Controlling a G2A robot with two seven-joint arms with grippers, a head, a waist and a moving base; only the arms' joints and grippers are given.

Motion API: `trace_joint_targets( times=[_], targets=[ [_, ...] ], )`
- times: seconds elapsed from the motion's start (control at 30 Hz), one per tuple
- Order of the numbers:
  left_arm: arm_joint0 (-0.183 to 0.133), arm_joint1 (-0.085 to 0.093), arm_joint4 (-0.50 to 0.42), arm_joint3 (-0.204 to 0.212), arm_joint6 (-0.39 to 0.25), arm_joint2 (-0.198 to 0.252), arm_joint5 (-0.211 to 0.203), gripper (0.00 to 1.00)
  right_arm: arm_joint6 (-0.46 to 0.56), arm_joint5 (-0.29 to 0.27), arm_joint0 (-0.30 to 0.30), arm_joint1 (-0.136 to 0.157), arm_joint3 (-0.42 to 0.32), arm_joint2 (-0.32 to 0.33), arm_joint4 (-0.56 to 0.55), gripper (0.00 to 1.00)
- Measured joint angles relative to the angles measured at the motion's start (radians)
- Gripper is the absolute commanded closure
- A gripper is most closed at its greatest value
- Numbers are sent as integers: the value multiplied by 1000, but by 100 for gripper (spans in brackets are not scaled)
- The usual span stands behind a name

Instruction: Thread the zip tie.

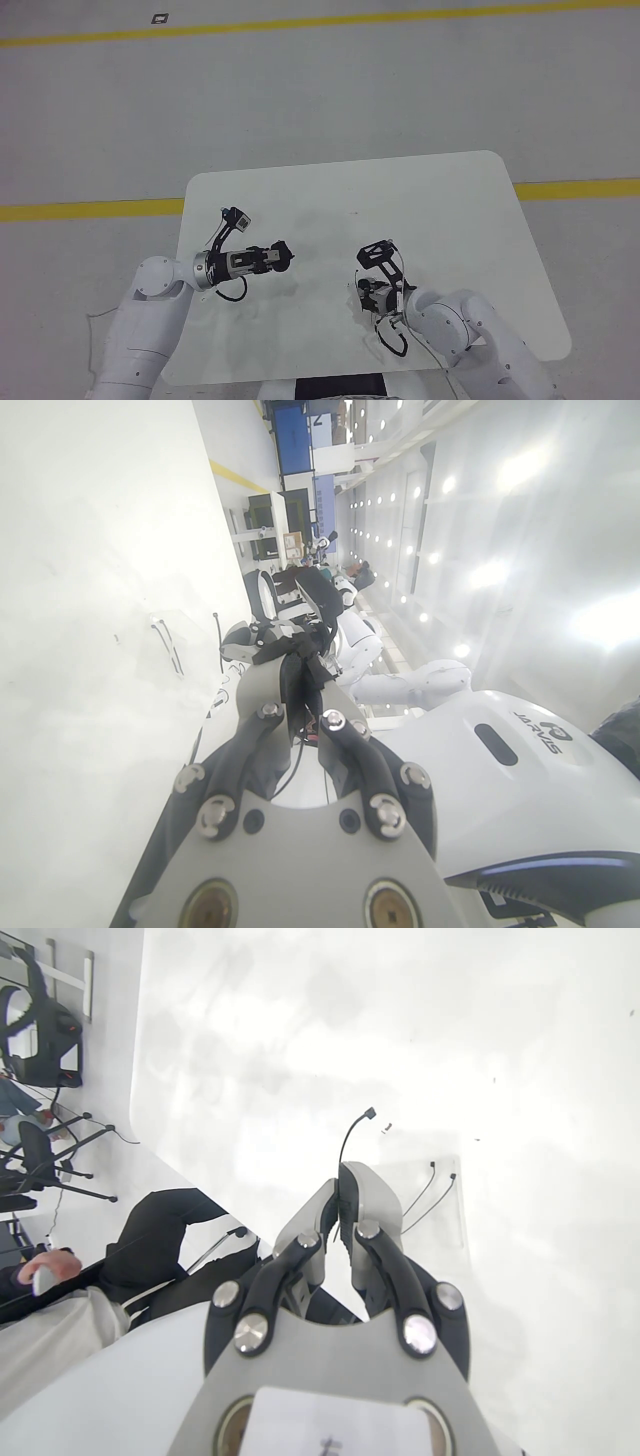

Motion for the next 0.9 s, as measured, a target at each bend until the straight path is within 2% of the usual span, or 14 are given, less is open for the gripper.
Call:
trace_joint_targets(
  times=[0.2, 0.27, 0.33, 0.4, 0.57, 0.7, 0.9],
  targets=[
    [0, 0, 0, 0, 0, 0, 0, 100, -1, -1, 0, 0, 1, 0, -1, 100],
    [1, 0, 1, -1, 5, 2, 2, 100, -31, -3, -3, 0, 5, -3, -16, 100],
    [4, 0, 2, -1, 37, 15, 12, 100, -90, 3, -17, 0, -3, -10, -26, 100],
    [6, 1, -4, 16, 56, 24, 13, 100, -153, 16, -37, -1, -22, -14, -29, 100],
    [8, 3, -42, 73, 62, 46, 4, 100, -332, 27, -81, -7, -58, -26, 10, 100],
    [8, 2, -79, 103, 64, 67, 0, 100, -453, 38, -90, -13, -63, -45, 27, 100],
    [8, -6, -80, 94, 96, 109, 0, 100, -556, 70, -67, -26, -53, -98, 19, 100]
  ],
)
